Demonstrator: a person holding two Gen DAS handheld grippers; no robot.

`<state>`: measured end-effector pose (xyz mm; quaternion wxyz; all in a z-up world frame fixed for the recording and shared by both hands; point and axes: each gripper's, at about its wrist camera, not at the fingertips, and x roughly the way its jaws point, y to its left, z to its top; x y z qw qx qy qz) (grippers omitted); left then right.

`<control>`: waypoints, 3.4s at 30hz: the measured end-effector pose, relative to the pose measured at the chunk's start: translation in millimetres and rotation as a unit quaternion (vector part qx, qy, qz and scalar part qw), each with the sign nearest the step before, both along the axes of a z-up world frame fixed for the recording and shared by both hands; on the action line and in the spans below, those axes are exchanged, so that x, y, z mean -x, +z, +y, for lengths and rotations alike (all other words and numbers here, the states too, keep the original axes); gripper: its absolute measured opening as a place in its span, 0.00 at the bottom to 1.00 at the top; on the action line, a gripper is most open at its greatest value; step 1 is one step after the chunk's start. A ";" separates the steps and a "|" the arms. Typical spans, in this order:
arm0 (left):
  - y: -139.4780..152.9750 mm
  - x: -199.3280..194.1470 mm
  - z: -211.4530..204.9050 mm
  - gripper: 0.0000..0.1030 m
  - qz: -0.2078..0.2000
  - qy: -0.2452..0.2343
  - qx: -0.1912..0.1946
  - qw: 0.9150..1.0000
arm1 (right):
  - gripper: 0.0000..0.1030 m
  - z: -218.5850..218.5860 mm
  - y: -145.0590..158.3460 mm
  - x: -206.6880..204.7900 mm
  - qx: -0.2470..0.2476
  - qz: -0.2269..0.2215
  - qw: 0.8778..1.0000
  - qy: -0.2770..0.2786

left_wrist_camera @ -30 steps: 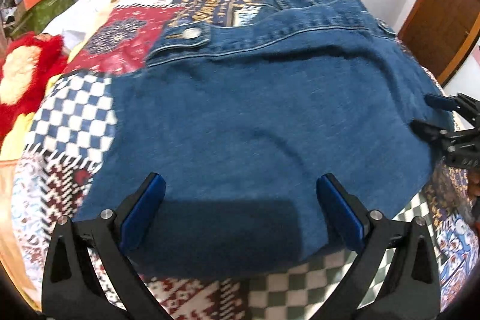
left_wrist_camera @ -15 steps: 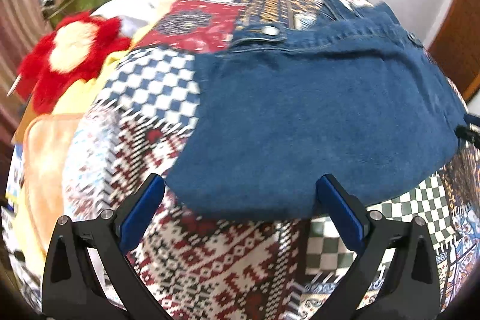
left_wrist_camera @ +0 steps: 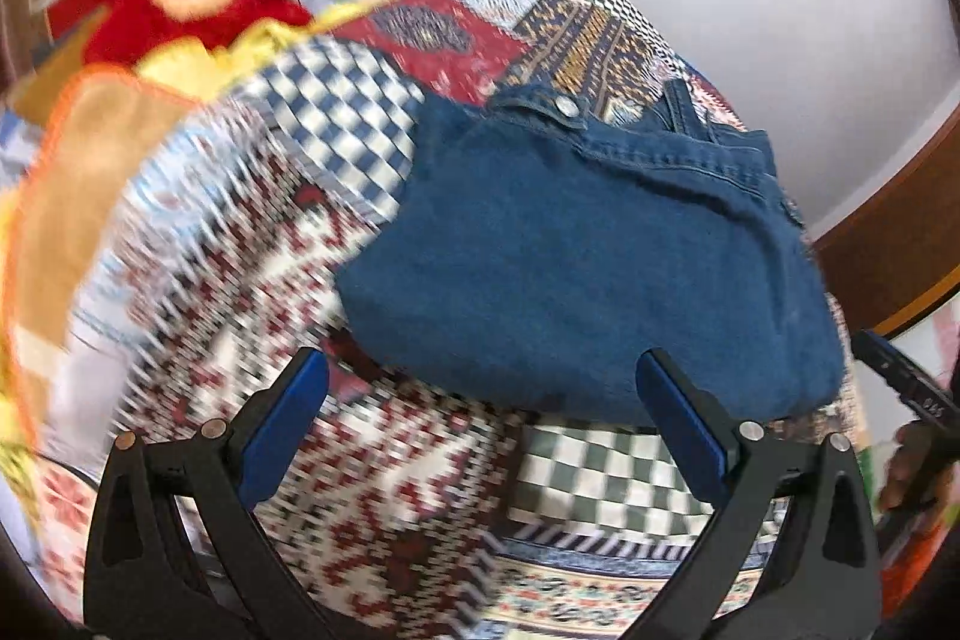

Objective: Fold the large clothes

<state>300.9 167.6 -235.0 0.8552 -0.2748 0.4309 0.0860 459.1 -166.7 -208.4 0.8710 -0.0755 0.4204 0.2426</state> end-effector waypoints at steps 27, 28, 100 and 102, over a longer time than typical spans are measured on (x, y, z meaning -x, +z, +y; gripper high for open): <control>-58.9 -82.8 -5.4 0.68 -0.007 0.034 0.168 0.985 | 0.90 41.4 -57.4 -7.6 0.006 0.061 0.997 0.043; -56.0 -82.5 -5.3 0.61 -0.008 0.039 0.162 0.986 | 0.90 41.9 -56.4 -6.8 0.008 0.062 0.997 0.043; 34.4 -64.8 -294.3 0.33 -0.057 -0.370 -0.331 0.866 | 0.98 -147.9 15.9 17.7 -0.022 0.047 0.994 -0.095; 36.7 -61.3 -288.5 0.34 -0.051 -0.365 -0.322 0.872 | 0.98 -145.0 19.3 19.4 -0.022 0.045 0.995 -0.089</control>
